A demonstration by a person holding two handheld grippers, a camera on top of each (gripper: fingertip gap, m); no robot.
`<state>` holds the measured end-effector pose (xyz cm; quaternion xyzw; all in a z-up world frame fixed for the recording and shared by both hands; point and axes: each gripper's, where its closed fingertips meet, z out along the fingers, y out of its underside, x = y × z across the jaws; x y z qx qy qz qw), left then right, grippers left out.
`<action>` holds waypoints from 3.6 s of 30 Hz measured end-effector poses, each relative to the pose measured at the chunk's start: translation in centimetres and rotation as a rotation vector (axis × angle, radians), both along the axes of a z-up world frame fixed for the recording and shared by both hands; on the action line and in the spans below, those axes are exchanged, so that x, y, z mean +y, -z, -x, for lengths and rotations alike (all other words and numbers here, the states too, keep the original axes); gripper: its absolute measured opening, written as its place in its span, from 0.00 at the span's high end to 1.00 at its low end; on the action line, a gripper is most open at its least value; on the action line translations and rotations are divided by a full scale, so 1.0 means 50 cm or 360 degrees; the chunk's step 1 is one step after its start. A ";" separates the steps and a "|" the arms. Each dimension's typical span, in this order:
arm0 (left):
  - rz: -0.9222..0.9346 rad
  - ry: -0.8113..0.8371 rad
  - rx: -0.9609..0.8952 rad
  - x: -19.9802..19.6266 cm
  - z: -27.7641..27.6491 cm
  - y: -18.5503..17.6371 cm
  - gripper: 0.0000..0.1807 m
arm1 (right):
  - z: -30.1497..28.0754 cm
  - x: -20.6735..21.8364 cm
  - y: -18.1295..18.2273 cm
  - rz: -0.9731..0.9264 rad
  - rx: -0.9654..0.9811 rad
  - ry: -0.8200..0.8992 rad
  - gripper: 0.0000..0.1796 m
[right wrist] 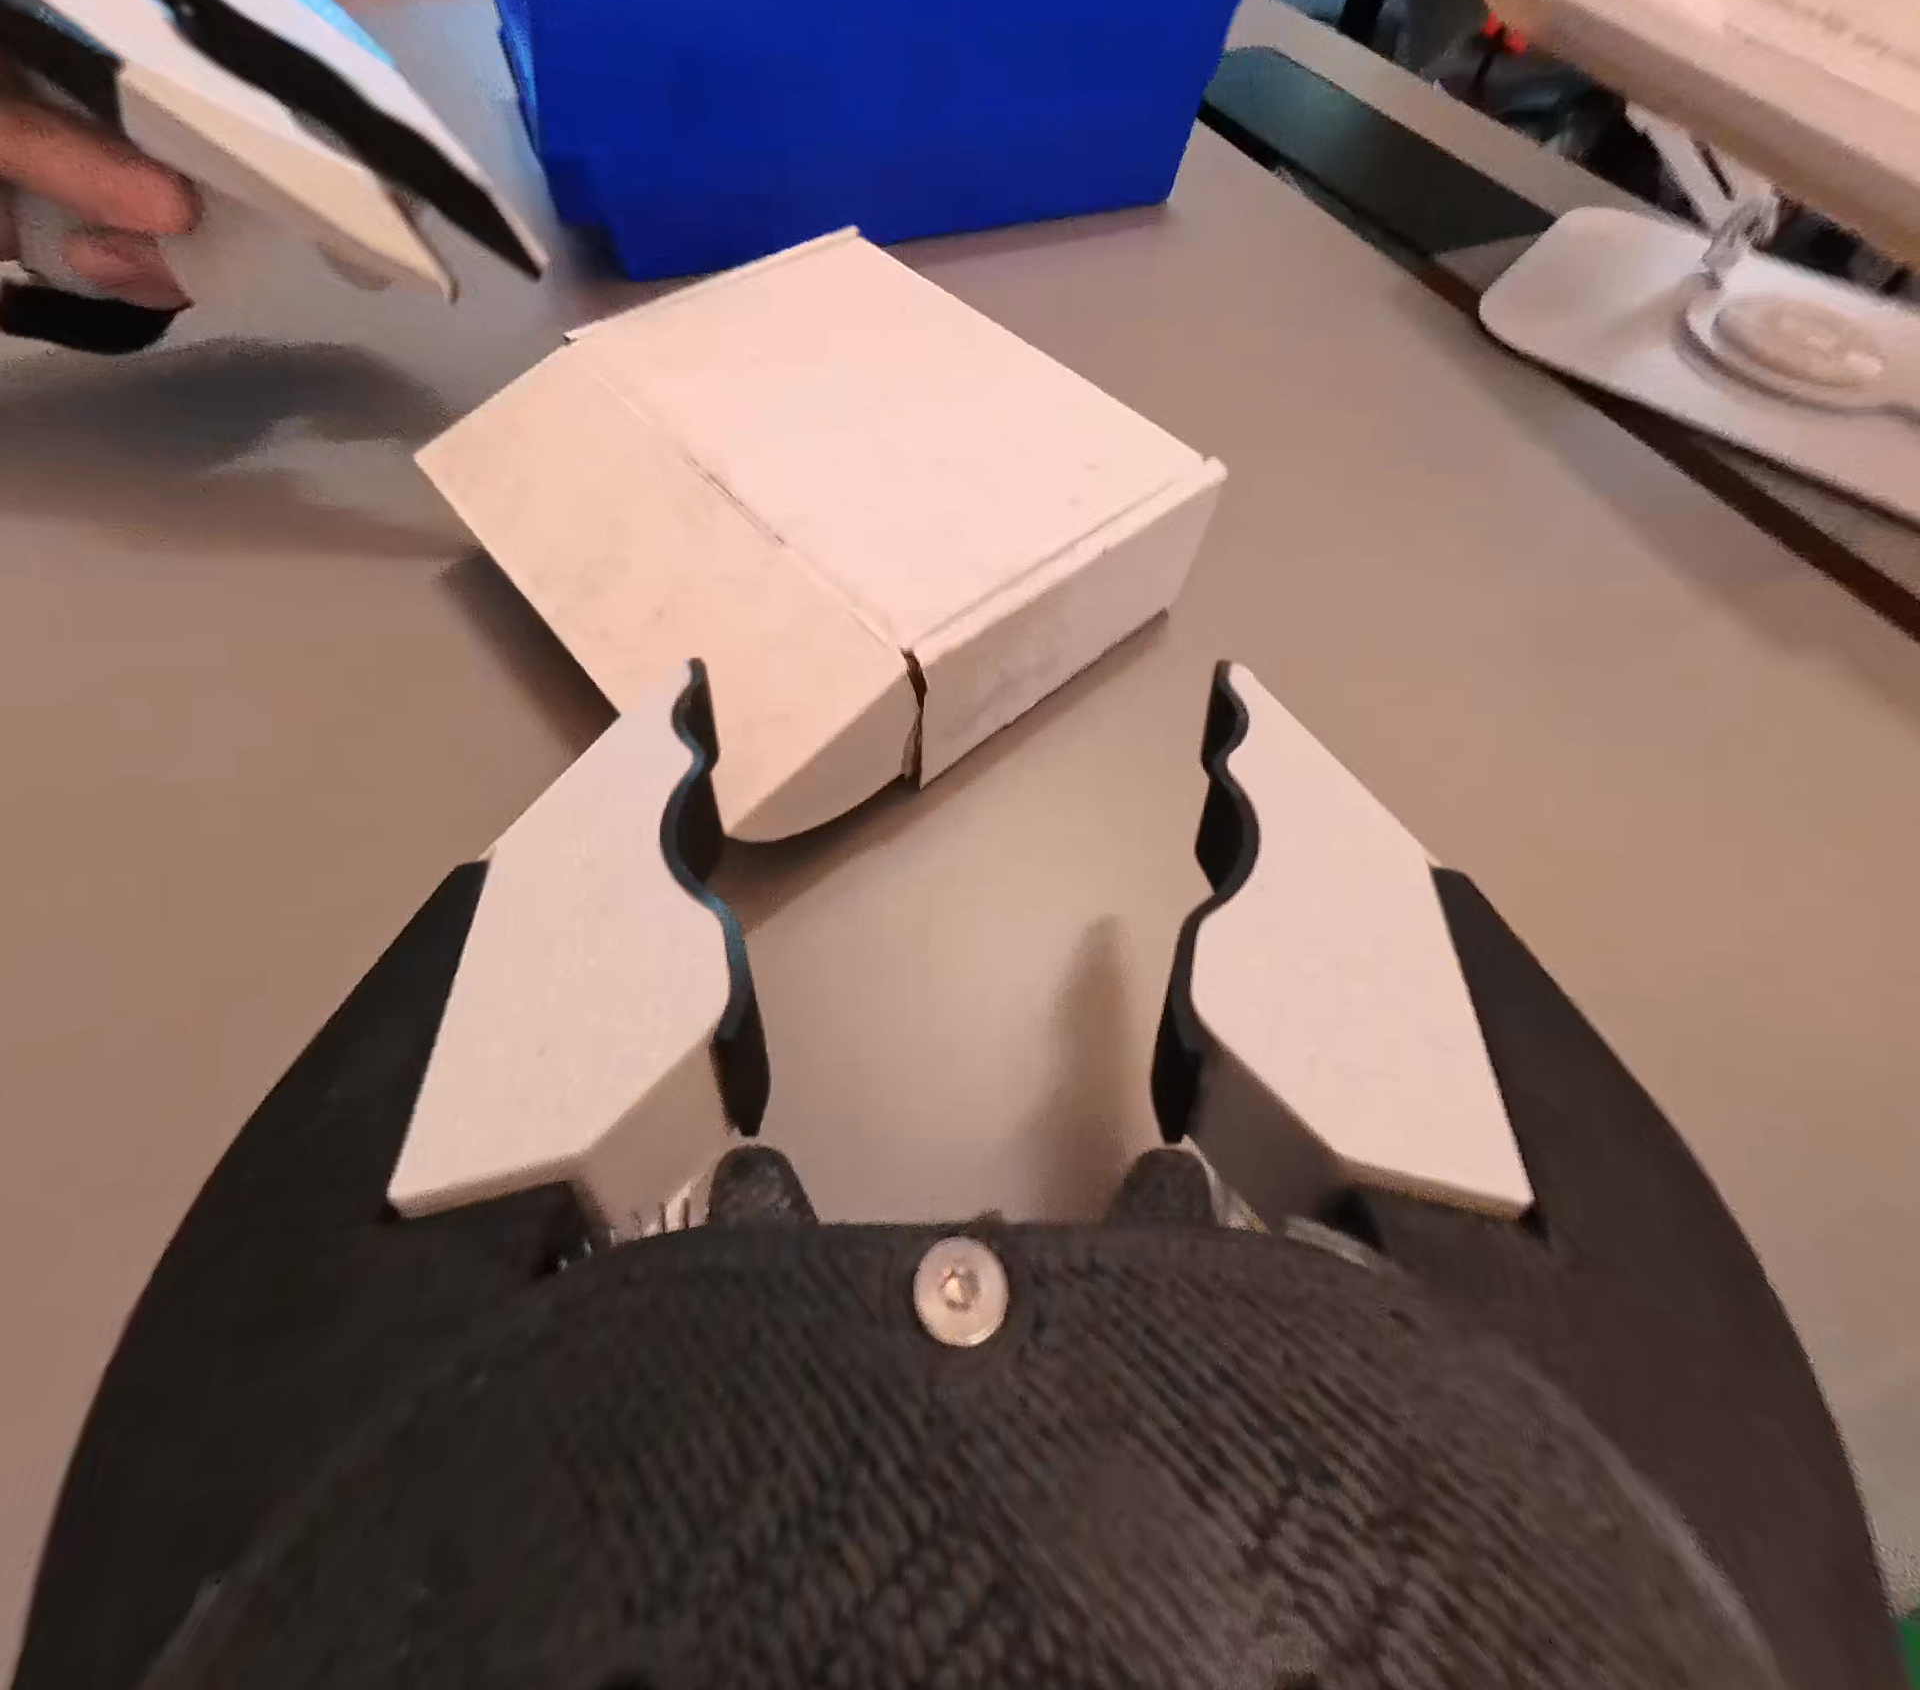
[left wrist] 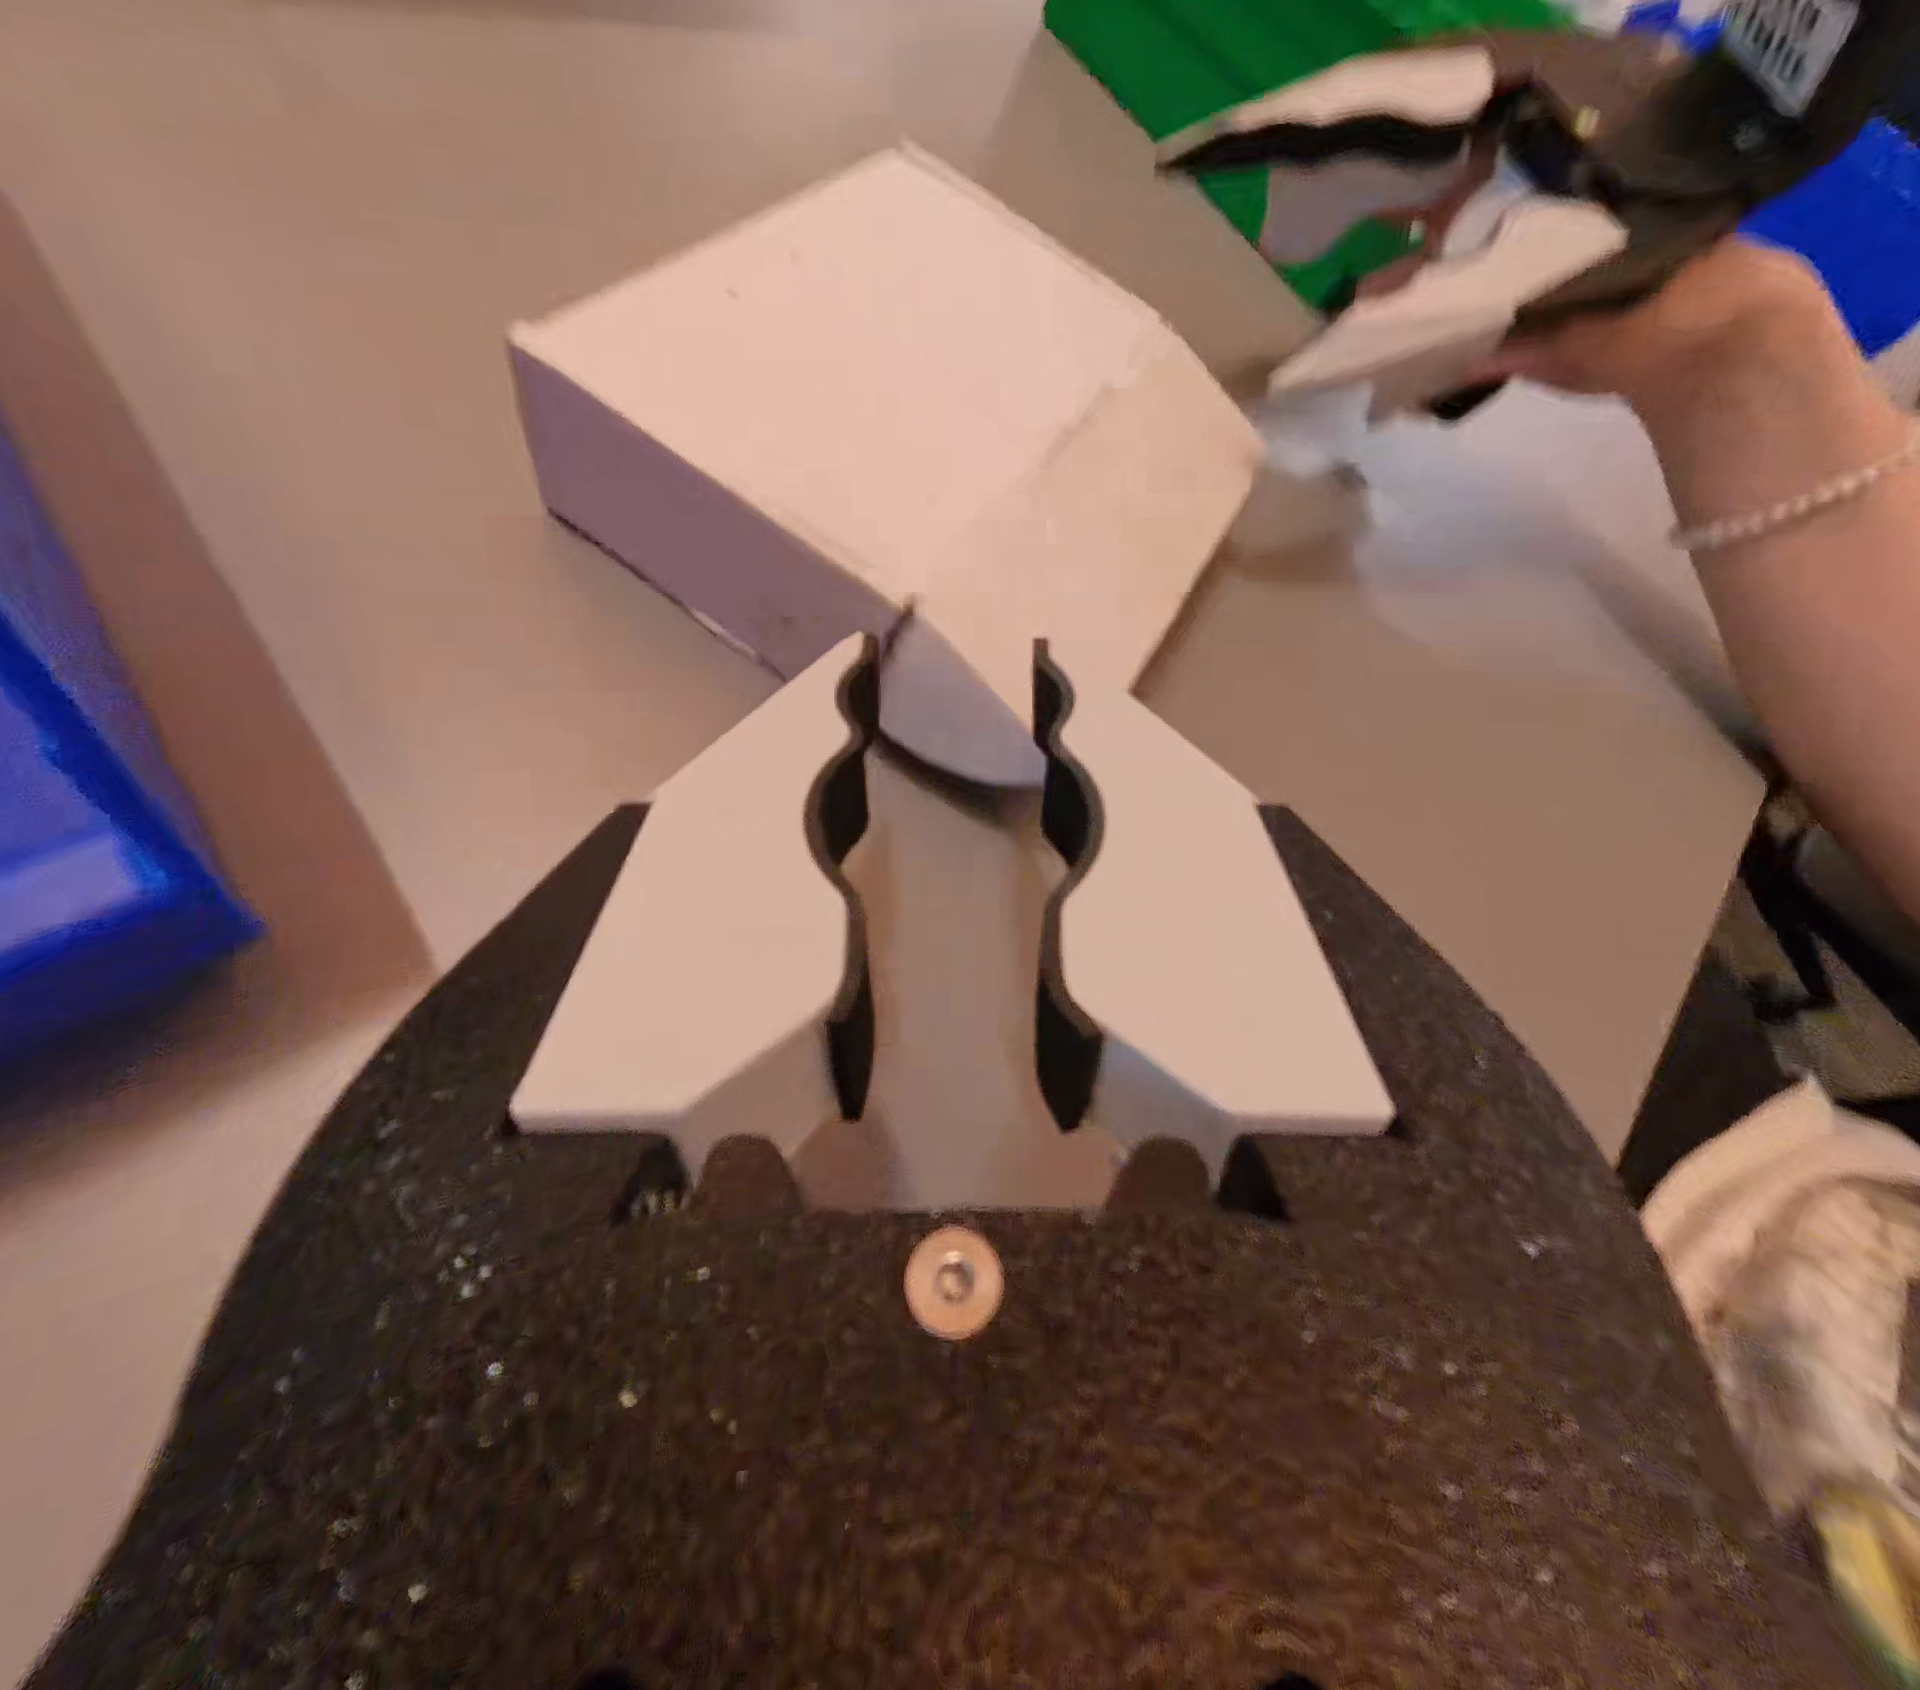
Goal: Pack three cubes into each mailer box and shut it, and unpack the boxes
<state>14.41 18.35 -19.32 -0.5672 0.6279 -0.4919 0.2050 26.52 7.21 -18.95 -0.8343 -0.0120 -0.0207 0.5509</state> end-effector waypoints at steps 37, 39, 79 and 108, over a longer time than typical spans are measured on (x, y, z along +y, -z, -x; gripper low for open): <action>-0.0053 -0.0256 0.0115 -0.025 -0.016 0.065 0.69 | 0.050 0.007 0.051 0.0233 0.0306 0.0062 0.73; -0.0067 -0.0237 0.0058 -0.014 -0.019 0.054 0.66 | 0.052 0.005 0.043 0.0200 0.0268 -0.0006 0.67; -0.0547 0.0277 0.0174 0.007 -0.073 0.113 0.71 | -0.006 0.059 0.078 0.0231 -0.0058 -0.0383 0.72; -0.0642 0.0504 -0.0051 -0.033 0.009 0.069 0.58 | 0.109 -0.071 0.041 0.0194 -0.0223 -0.0098 0.51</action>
